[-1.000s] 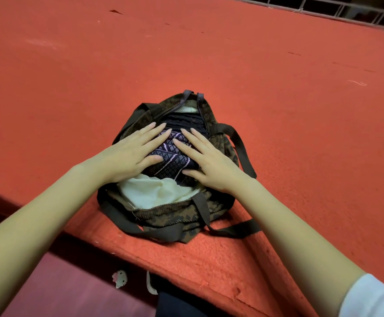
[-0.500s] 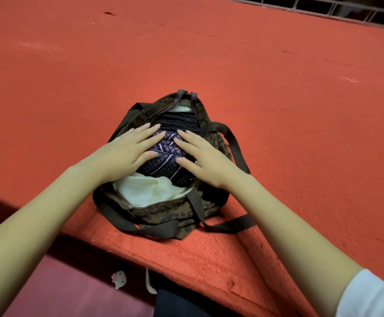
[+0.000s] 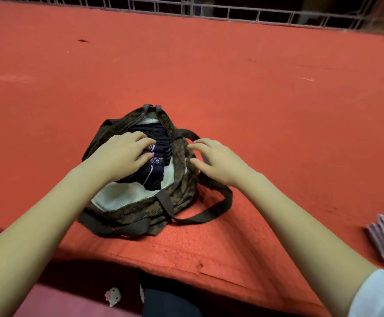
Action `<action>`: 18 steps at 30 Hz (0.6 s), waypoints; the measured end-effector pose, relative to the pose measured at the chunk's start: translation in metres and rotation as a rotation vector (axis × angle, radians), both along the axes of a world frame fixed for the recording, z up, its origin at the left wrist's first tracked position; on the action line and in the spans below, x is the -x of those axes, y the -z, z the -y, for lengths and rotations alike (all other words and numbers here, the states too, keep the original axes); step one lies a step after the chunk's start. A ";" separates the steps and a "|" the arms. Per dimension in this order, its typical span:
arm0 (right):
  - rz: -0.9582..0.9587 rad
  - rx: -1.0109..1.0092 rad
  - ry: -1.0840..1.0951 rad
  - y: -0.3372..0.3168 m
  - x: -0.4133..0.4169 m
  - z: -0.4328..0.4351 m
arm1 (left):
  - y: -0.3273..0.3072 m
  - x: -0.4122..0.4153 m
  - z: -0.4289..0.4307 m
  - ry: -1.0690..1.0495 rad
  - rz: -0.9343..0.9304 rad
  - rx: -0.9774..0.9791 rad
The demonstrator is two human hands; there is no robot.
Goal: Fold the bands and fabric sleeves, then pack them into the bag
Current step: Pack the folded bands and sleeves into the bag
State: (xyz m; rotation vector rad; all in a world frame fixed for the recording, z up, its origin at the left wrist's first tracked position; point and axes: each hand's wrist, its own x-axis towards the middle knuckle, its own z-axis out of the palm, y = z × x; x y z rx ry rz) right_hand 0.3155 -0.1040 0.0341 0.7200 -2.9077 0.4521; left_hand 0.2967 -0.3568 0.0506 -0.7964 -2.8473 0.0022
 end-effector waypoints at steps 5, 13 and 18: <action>-0.031 -0.053 0.189 -0.009 -0.047 -0.085 | -0.010 -0.013 -0.088 0.133 -0.030 -0.036; -0.053 -0.052 0.428 -0.009 -0.144 -0.210 | -0.004 -0.057 -0.249 0.397 -0.037 -0.071; -0.081 -0.031 0.527 -0.010 -0.193 -0.261 | -0.003 -0.090 -0.320 0.507 -0.052 -0.070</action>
